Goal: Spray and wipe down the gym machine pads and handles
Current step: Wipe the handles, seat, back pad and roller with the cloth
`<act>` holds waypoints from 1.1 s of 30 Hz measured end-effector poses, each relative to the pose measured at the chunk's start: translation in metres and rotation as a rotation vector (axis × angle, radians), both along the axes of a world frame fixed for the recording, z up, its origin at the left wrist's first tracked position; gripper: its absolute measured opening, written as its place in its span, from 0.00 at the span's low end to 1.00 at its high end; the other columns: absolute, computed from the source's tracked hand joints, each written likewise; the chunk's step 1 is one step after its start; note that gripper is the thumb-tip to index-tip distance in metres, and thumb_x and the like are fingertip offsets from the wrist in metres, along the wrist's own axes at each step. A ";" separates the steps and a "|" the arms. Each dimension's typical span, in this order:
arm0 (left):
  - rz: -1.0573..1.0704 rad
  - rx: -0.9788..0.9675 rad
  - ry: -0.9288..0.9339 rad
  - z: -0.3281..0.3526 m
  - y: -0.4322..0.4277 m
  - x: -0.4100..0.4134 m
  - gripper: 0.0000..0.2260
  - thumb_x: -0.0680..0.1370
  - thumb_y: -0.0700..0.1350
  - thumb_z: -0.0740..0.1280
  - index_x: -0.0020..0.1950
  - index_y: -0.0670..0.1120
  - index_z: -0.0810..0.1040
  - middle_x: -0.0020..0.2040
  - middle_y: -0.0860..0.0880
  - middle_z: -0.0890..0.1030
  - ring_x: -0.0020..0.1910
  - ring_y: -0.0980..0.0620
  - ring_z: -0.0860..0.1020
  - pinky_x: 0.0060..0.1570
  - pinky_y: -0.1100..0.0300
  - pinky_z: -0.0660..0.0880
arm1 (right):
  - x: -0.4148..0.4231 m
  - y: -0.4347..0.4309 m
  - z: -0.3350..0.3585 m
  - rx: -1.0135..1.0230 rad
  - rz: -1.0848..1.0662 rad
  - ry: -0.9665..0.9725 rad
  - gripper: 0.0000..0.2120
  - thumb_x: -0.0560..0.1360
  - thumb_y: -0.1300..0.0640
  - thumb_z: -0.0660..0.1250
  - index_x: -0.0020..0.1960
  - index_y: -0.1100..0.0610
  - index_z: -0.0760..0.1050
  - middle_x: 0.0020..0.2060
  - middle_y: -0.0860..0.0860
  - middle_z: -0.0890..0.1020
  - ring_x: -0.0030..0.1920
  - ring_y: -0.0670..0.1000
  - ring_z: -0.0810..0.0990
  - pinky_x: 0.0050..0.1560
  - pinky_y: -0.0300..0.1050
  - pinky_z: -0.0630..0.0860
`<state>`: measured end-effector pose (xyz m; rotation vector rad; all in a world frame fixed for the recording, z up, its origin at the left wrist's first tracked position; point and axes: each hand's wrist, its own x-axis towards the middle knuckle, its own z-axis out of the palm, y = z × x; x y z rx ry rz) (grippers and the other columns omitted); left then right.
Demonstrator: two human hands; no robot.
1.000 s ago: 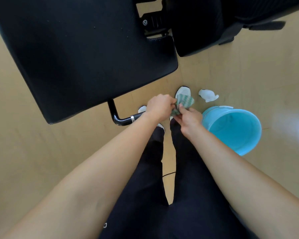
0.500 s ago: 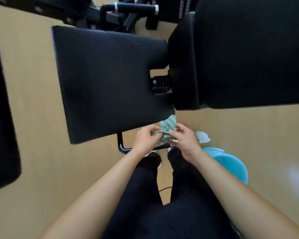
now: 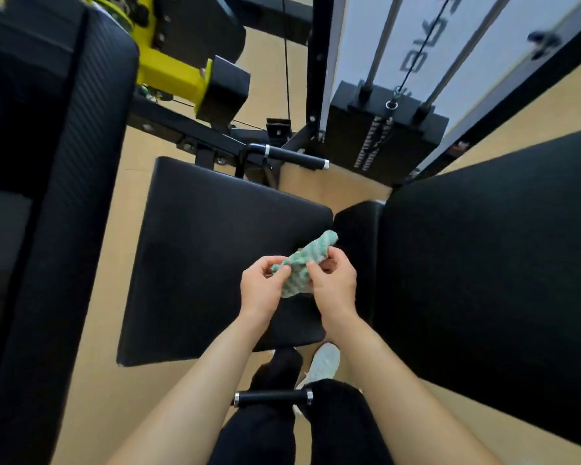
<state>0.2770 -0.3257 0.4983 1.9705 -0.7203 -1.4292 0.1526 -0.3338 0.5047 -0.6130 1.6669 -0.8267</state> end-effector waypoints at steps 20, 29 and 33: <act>0.738 0.058 0.242 -0.126 -0.271 -0.013 0.04 0.82 0.40 0.69 0.56 0.45 0.81 0.52 0.46 0.83 0.47 0.50 0.85 0.46 0.60 0.84 | 0.018 -0.333 -0.123 -0.245 0.557 0.316 0.12 0.80 0.62 0.66 0.61 0.52 0.82 0.53 0.48 0.82 0.52 0.45 0.81 0.43 0.34 0.80; 1.049 -0.019 0.559 -0.146 -0.290 -0.001 0.12 0.82 0.37 0.69 0.66 0.41 0.79 0.56 0.41 0.83 0.54 0.47 0.83 0.60 0.53 0.82 | 0.044 -0.357 -0.156 -0.322 0.956 0.330 0.18 0.79 0.64 0.70 0.68 0.54 0.81 0.62 0.51 0.83 0.62 0.48 0.81 0.64 0.43 0.79; 0.944 -0.052 0.571 -0.157 -0.293 -0.006 0.12 0.85 0.41 0.64 0.68 0.40 0.79 0.57 0.44 0.82 0.61 0.47 0.81 0.67 0.53 0.77 | 0.040 -0.358 -0.161 -0.335 1.124 0.406 0.17 0.82 0.61 0.66 0.70 0.53 0.79 0.64 0.52 0.83 0.65 0.50 0.79 0.69 0.46 0.75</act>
